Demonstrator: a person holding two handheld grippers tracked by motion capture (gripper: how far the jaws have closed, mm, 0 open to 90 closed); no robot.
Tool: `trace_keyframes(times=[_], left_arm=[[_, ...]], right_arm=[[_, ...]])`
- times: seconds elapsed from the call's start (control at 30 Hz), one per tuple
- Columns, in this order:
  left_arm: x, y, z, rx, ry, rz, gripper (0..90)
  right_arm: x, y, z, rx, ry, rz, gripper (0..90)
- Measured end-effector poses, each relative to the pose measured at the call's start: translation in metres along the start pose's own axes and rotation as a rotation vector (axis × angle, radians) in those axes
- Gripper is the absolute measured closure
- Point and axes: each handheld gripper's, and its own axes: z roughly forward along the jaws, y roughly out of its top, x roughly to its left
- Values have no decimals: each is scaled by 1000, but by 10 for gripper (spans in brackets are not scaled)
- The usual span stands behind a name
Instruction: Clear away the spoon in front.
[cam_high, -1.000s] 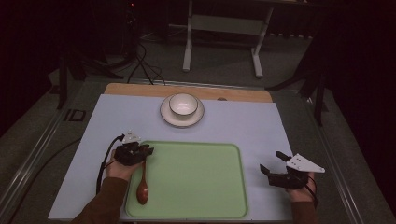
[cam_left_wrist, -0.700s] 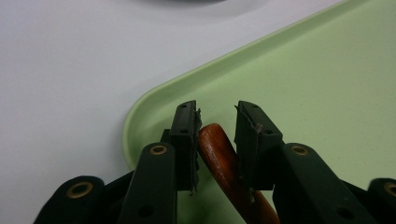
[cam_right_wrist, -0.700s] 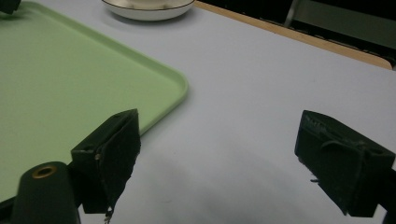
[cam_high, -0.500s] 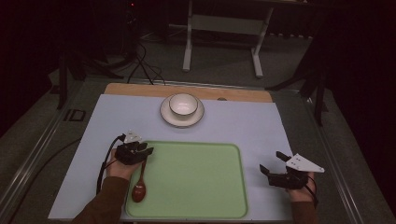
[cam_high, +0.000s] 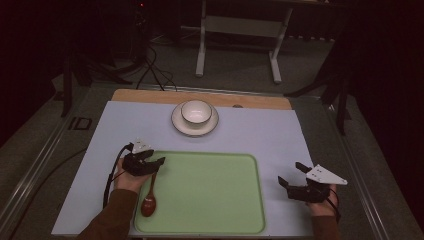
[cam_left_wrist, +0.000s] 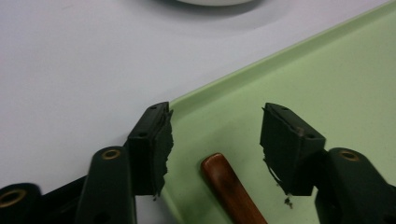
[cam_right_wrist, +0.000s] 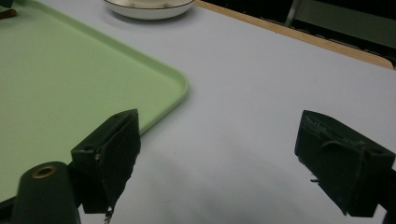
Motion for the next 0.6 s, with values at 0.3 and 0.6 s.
trace_keyframes(times=[0.3, 0.6], left_arm=[[-1, 2, -4, -23, 11, -4, 343], [-4, 6, -14, -49, 61, 20, 313]], right_arm=[[0, 0, 0, 0, 0, -1, 141], [-1, 0, 0, -1, -2, -1, 140]])
